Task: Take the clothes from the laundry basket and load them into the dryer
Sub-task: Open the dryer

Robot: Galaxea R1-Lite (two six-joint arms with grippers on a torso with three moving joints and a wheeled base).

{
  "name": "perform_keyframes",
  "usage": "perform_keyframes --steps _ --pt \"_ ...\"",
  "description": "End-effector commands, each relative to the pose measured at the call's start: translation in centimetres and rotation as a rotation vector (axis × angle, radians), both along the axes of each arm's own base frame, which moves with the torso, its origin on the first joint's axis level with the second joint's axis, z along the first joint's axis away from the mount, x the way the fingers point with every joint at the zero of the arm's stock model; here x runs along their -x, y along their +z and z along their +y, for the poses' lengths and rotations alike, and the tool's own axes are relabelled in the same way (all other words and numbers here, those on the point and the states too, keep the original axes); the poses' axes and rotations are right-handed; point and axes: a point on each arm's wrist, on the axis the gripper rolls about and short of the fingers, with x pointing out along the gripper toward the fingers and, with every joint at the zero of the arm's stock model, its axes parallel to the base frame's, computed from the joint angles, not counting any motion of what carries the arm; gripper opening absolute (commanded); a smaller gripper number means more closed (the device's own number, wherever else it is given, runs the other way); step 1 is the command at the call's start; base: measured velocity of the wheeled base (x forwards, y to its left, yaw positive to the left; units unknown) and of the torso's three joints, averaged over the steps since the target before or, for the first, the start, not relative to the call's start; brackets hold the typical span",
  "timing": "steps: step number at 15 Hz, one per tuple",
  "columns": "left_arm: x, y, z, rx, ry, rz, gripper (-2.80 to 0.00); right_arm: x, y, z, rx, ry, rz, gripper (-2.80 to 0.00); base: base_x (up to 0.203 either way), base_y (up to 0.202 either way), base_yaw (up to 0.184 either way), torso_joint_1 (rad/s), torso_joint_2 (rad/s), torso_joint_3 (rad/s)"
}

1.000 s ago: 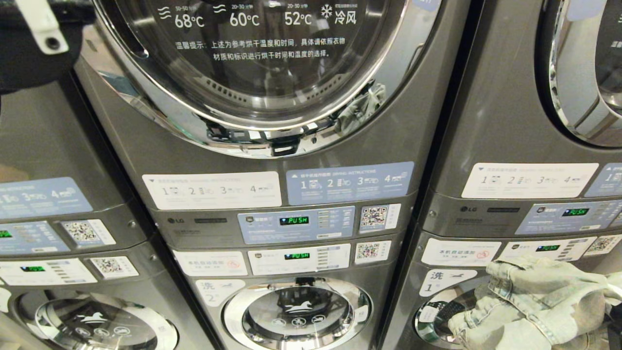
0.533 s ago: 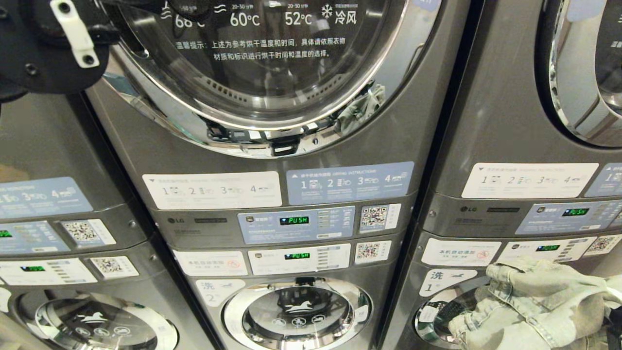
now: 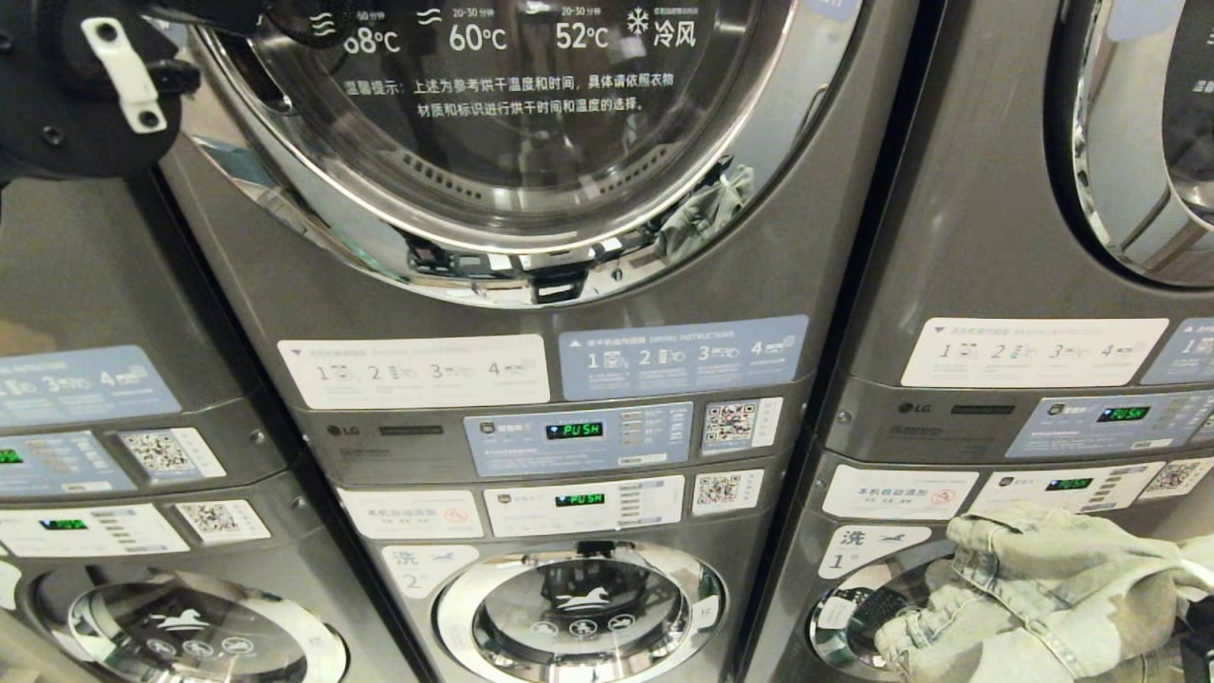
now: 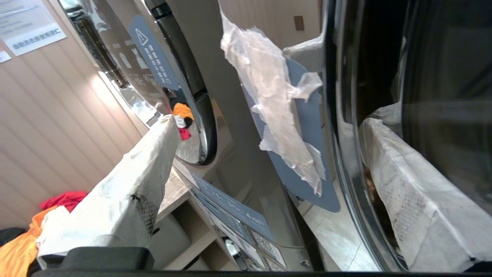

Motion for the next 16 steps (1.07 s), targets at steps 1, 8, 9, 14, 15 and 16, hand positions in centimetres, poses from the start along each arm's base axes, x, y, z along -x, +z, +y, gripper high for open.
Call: perform_keyframes --steps 1,8,9,14,15,16 --pt "0.2 0.3 0.5 0.006 0.02 -0.001 0.0 -0.1 0.0 0.0 0.003 0.001 0.002 -2.8 0.0 0.0 0.0 0.0 0.0 0.0" --pt "2.4 1.9 2.5 0.008 0.058 -0.014 0.0 0.0 -0.2 0.0 0.001 0.001 0.008 -2.8 0.0 0.0 0.0 0.0 0.0 0.0" --pt "3.1 2.3 2.6 0.002 0.053 -0.011 0.0 0.0 -0.3 0.0 0.001 -0.001 0.011 -2.8 0.0 0.0 0.0 0.0 0.0 0.0" --pt "7.8 2.6 -0.1 0.068 -0.031 0.069 0.0 0.2 -0.8 0.0 0.002 0.001 0.028 -2.8 0.0 0.0 0.0 0.0 0.0 0.0" --pt "9.0 2.5 -1.2 0.084 -0.073 0.091 0.0 0.3 -0.9 0.0 0.002 0.001 0.031 -2.8 0.0 0.0 0.0 0.0 0.0 0.0" --pt "10.3 2.4 -2.1 0.095 -0.119 0.109 0.0 0.3 -1.0 0.0 0.002 0.001 0.036 -2.8 0.0 0.0 0.0 0.0 0.0 0.0"
